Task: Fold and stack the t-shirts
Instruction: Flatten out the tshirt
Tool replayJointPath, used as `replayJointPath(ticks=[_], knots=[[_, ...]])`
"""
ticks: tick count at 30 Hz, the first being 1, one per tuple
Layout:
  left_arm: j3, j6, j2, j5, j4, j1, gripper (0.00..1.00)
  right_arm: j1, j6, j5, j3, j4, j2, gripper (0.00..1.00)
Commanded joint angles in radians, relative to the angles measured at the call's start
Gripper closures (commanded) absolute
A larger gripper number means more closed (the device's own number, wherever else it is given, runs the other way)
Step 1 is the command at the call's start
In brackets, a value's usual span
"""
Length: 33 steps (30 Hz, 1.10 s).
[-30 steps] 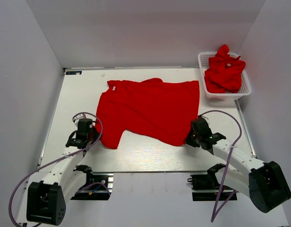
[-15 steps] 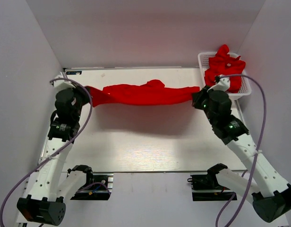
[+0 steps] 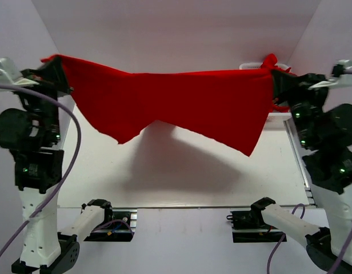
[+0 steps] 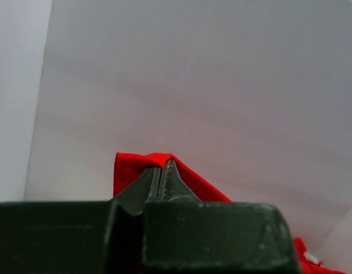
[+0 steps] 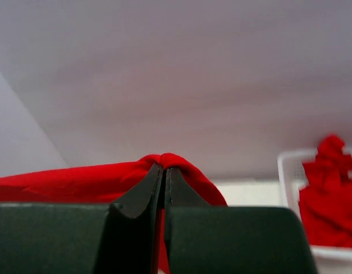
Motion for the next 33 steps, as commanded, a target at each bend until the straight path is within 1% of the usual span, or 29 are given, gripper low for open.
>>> replayJointPath(ticks=[1,2,3,4,5,7,10,13,15,17,18,19,21,22,23,24,25,26,27,28,29,30,32,33], knots=[[0.171,0.12,0.033,0.018,-0.014,0.004,1.0,0.0,-0.092,-0.083,0.148,-0.048,-0.003,1.0],[0.256,0.14,0.044,0.018,-0.014,-0.005,1.0,0.0,-0.097,-0.103,0.214,-0.056,-0.005,1.0],[0.301,0.168,0.065,0.029,-0.031,-0.005,1.0,0.0,-0.11,-0.147,0.236,-0.083,-0.005,1.0],[0.382,0.186,0.074,0.044,-0.045,-0.005,1.0,-0.001,-0.124,-0.178,0.28,-0.097,-0.006,1.0],[0.422,0.2,0.085,0.044,-0.045,-0.005,1.0,0.003,-0.127,-0.178,0.317,-0.107,-0.005,1.0],[0.533,0.234,0.114,0.066,-0.07,-0.005,1.0,-0.003,-0.137,-0.209,0.345,-0.122,-0.012,1.0],[0.611,0.258,0.128,0.089,-0.059,-0.005,1.0,-0.001,-0.153,-0.254,0.38,-0.122,-0.028,1.0],[0.621,0.306,0.148,0.121,-0.021,-0.005,1.0,-0.001,-0.167,-0.214,0.356,-0.104,-0.031,1.0],[0.602,0.32,0.159,0.121,-0.008,-0.005,1.0,-0.003,-0.176,-0.194,0.334,-0.071,-0.029,1.0],[0.558,0.329,0.171,0.109,0.016,-0.005,1.0,-0.001,-0.18,-0.139,0.259,-0.033,-0.026,1.0],[0.53,0.343,0.171,0.109,0.028,-0.005,1.0,0.0,-0.18,-0.104,0.197,-0.015,-0.025,1.0],[0.474,0.343,0.183,0.097,0.039,-0.005,1.0,0.0,-0.178,-0.059,0.132,0.031,-0.025,1.0],[0.409,0.357,0.193,0.097,0.07,-0.005,1.0,0.0,-0.17,0.011,0.046,0.105,-0.005,1.0],[0.339,0.357,0.209,0.078,0.082,-0.005,1.0,0.002,-0.169,0.036,-0.006,0.12,0.02,1.0],[0.297,0.369,0.231,0.068,0.12,-0.005,1.0,-0.003,-0.166,0.1,-0.063,0.136,0.033,1.0],[0.209,0.369,0.245,0.028,0.143,-0.005,1.0,0.0,-0.143,0.117,-0.092,0.178,0.062,1.0],[0.162,0.369,0.261,0.028,0.171,0.009,1.0,-0.006,-0.137,0.156,-0.187,0.198,0.098,1.0],[0.121,0.369,0.281,0.008,0.22,0.009,1.0,-0.006,-0.117,0.176,-0.219,0.215,0.118,1.0],[0.051,0.369,0.338,0.008,0.242,0.009,1.0,-0.008,-0.1,0.193,-0.243,0.279,0.189,1.0],[0.023,0.369,0.373,0.008,0.262,0.009,1.0,-0.011,-0.082,0.226,-0.294,0.298,0.22,1.0],[-0.017,0.369,0.413,0.018,0.286,0.009,1.0,-0.026,-0.059,0.245,-0.301,0.314,0.326,1.0],[-0.034,0.357,0.502,0.031,0.298,0.009,1.0,-0.044,-0.031,0.248,-0.3,0.311,0.366,1.0],[-0.056,0.329,0.603,0.04,0.331,0.019,1.0,-0.061,0.011,0.219,-0.29,0.317,0.44,1.0],[-0.065,0.32,0.716,0.04,0.341,0.029,1.0,-0.095,0.038,0.172,-0.275,0.318,0.566,1.0]])
